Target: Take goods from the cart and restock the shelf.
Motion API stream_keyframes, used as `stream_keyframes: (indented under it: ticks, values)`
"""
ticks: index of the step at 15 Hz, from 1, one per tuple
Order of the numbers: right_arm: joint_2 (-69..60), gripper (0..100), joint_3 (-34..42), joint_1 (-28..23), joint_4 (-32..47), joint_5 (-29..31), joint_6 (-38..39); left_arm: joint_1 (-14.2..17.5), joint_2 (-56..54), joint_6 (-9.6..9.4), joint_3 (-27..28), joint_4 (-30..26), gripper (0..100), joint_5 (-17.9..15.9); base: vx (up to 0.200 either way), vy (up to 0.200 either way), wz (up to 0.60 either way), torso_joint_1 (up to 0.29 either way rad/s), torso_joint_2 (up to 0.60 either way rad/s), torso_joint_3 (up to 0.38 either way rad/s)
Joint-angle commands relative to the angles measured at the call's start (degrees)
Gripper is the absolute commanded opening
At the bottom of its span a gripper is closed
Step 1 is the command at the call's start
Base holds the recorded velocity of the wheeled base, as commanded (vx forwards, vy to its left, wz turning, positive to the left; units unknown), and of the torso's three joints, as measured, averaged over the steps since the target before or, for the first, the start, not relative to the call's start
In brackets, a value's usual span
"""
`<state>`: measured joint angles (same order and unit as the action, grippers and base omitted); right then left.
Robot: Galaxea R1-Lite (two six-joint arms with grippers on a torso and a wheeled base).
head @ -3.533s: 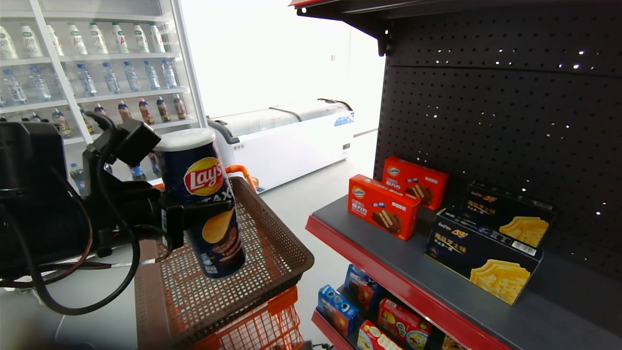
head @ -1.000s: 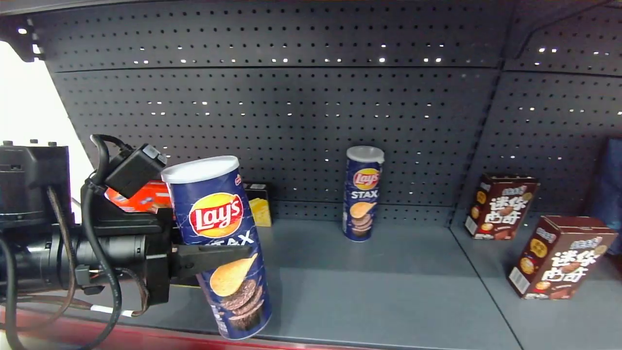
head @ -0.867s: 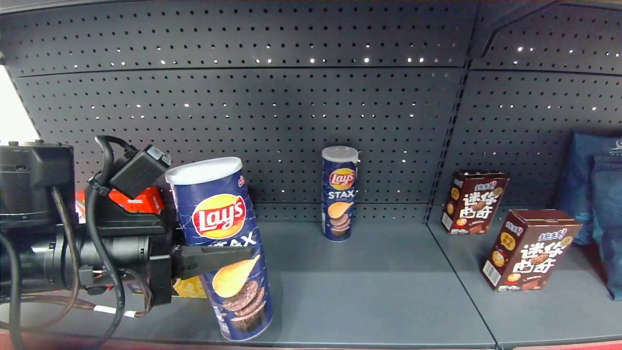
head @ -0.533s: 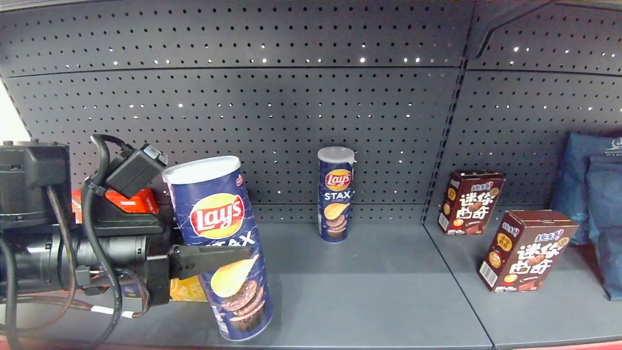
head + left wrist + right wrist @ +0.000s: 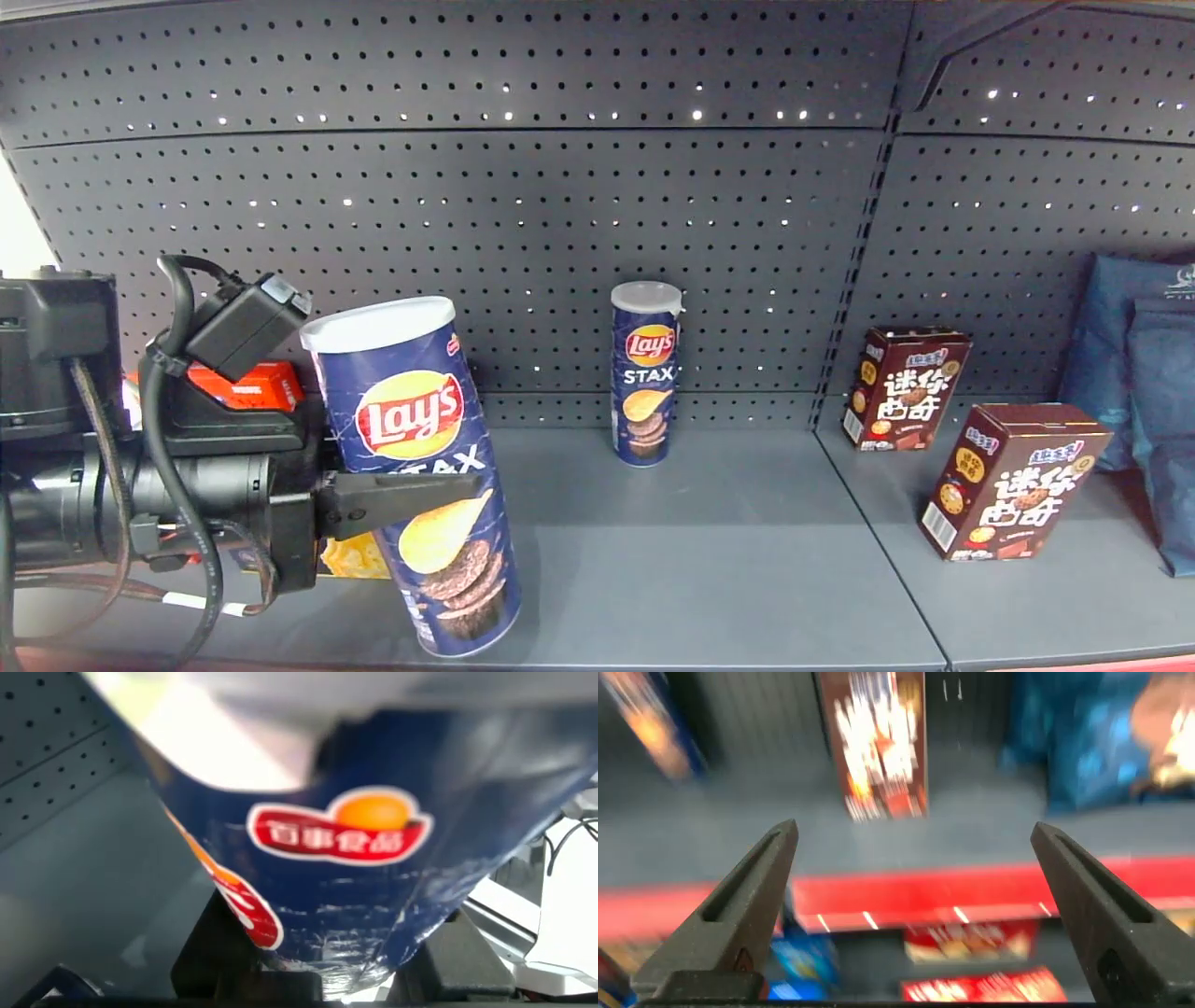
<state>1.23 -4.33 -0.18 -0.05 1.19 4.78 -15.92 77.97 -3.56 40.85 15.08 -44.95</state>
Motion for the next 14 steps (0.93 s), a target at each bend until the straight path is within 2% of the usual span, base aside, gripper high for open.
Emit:
stream_keyframes:
  ticks: [1,3,5,7,8,10,11,14]
  values:
    - [16.6,100,-17.6,0.4,0.6,-1.5,6.1,-1.2,-0.2,-0.04,-0.2,0.0,0,0.4,0.000,0.000,0.00,0.000,0.00,0.000]
    - [19.4,100,-22.3,1.1,5.1,-3.2,1.4,-1.7,-0.5,-0.04,-0.3,-0.1,0,1.4,0.000,0.000,0.00,0.000,0.00,0.000]
    - [23.8,100,-25.1,5.6,8.0,-8.9,0.6,-2.7,-0.4,-0.04,0.0,-0.1,0,4.4,0.000,0.000,0.00,0.000,0.00,0.000]
    - [31.2,100,-29.2,10.5,7.7,-10.7,-4.4,-2.9,-0.3,0.04,-0.1,-0.1,0,5.0,0.000,0.000,0.00,0.000,0.00,0.000]
    - [35.2,100,-29.7,14.1,5.5,-11.1,-7.4,-2.9,-0.3,0.04,-0.1,-0.1,0,5.0,0.000,0.000,0.00,0.000,0.00,0.000]
    - [43.7,100,-28.8,22.8,-2.6,-10.3,-7.9,-3.0,0.3,0.04,0.8,0.5,0,4.8,0.000,0.000,0.00,0.000,0.00,0.000]
    - [47.2,100,-28.5,24.1,-5.2,-10.6,-7.9,-3.0,1.0,0.04,1.2,0.6,0,4.6,0.000,0.000,0.00,0.000,0.00,0.000]
    - [54.1,100,-29.9,28.7,-6.4,-11.0,-7.9,-3.1,1.0,0.04,1.2,0.5,0,4.5,0.000,0.000,0.00,0.000,0.00,0.000]
